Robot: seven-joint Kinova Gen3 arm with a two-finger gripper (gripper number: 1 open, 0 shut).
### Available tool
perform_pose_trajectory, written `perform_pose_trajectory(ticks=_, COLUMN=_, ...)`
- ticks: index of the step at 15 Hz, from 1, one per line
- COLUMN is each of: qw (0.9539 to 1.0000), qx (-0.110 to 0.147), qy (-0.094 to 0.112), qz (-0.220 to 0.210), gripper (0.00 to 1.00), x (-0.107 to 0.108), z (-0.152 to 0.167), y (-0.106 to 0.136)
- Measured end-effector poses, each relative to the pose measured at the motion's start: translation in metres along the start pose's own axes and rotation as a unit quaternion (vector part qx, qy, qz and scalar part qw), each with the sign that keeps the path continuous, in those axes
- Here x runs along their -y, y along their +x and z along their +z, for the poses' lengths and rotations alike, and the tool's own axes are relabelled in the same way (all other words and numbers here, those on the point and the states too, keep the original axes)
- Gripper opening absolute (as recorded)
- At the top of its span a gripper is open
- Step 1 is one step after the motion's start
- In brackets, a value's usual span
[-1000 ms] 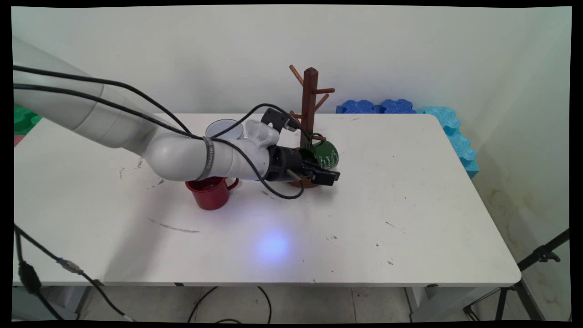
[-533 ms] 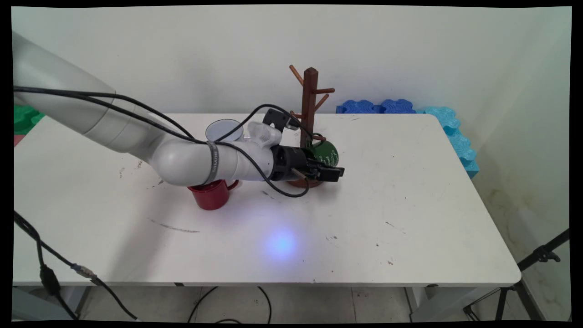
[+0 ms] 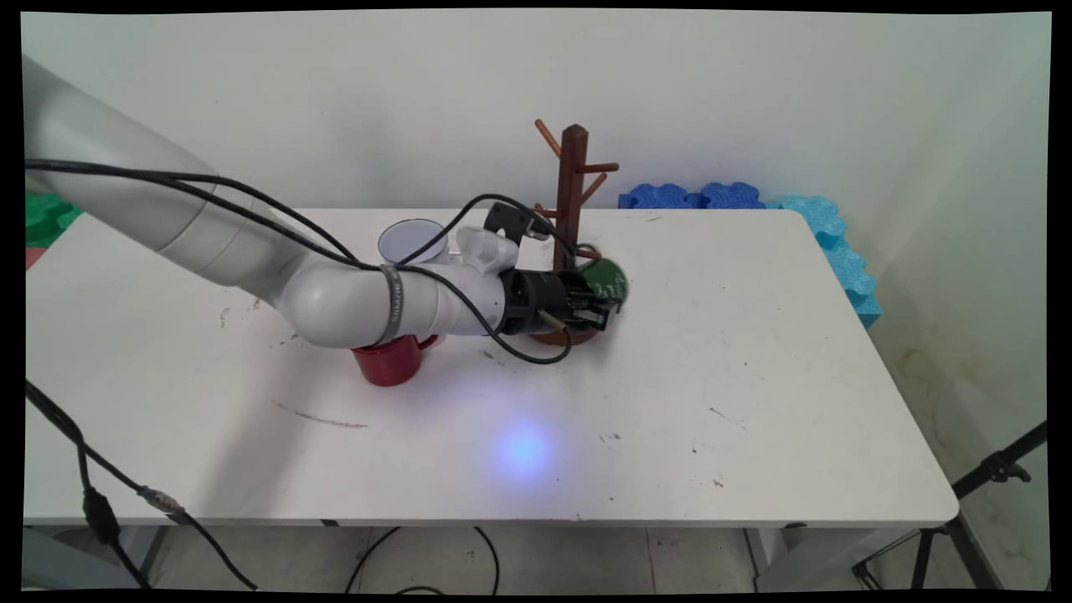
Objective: Place the picked object on the table
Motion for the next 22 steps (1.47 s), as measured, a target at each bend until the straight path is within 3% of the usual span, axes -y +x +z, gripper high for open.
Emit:
perform_pose_trajectory(ticks=14, qw=0.9993, qx=-0.011, qy=-0.035, qz=-0.006, gripper=0.0, x=-0.024, z=-0.025, y=0.006)
perform_pose_trajectory(ticks=22, qw=0.9976, qx=0.008, qy=-0.069, qz=-0.003, gripper=0.0, x=-0.043, z=-0.063, y=0.011)
